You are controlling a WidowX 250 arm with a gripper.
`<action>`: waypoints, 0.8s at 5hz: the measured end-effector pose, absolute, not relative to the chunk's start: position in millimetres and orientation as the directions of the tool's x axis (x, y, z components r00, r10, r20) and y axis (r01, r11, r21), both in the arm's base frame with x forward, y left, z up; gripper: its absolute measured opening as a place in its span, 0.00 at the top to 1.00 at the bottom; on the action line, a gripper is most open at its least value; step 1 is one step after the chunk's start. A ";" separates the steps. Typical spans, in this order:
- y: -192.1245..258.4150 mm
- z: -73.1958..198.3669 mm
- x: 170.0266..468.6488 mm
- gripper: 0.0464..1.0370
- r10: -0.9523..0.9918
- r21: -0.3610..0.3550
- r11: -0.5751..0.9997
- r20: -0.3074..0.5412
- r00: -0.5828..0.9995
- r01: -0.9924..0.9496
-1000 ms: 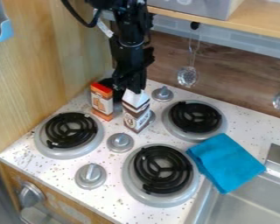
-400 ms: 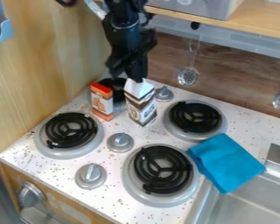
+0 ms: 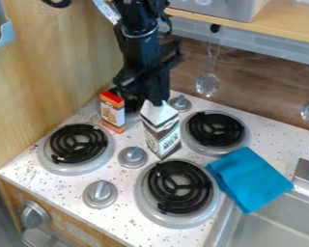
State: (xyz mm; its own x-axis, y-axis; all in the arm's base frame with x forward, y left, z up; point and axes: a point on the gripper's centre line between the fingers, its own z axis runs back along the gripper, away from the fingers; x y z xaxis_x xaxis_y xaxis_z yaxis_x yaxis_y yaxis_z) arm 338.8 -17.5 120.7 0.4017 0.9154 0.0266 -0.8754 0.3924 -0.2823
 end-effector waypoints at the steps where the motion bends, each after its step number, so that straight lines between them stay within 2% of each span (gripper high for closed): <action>1: -41.6 114.8 313.3 0.96 0.867 -0.250 0.484 0.010 0.498 -0.838; 3: -70.8 96.4 280.4 0.96 0.738 -0.179 0.665 0.003 0.675 -0.725; 4: -84.8 92.6 272.2 0.96 0.596 -0.166 0.794 0.018 0.803 -0.585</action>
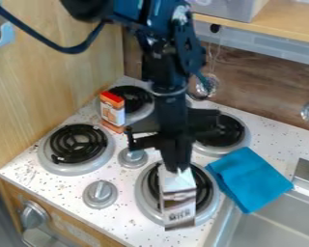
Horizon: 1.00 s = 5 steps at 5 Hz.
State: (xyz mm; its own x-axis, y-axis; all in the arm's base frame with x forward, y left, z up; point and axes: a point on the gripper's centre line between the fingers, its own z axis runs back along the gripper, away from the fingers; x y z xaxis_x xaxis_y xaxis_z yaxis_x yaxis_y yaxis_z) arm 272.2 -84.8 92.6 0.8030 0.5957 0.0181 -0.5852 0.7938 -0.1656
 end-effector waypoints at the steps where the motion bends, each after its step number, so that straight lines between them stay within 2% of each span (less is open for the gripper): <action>1: -91.5 89.5 267.0 0.96 0.469 -0.143 0.877 0.044 0.882 -0.459; 3: -103.3 89.2 260.2 0.96 0.249 -0.083 0.967 0.074 0.966 -0.242; 5: -100.0 76.3 258.7 0.96 0.199 -0.035 0.980 0.104 0.974 -0.197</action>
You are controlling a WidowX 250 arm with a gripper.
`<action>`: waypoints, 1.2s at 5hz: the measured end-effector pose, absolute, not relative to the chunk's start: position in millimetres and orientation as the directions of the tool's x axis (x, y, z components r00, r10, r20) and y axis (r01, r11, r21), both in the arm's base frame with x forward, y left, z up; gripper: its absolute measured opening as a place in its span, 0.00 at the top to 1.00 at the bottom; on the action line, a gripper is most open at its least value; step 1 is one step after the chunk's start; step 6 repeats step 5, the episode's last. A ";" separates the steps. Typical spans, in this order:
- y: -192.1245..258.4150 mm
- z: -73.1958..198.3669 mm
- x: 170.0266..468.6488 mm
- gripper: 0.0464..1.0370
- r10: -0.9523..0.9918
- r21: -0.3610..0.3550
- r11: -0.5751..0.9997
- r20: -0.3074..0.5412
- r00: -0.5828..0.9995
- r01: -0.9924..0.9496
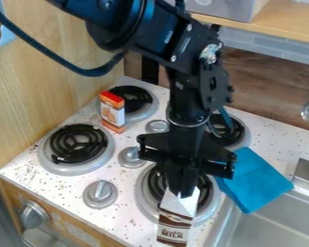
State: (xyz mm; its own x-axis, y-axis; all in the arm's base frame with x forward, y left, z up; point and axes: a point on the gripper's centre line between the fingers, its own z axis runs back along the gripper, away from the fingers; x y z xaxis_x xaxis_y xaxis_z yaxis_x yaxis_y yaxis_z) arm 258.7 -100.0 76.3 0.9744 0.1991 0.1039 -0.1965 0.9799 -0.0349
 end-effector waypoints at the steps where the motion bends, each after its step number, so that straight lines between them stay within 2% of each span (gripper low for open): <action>1: -98.8 67.2 259.6 0.96 0.191 -0.023 0.982 0.104 0.976 -0.189; 3: -100.8 53.6 255.0 0.96 0.182 -0.030 0.983 0.079 0.980 -0.180; 6: -108.8 52.1 255.2 0.94 0.150 -0.032 0.989 0.087 0.985 -0.147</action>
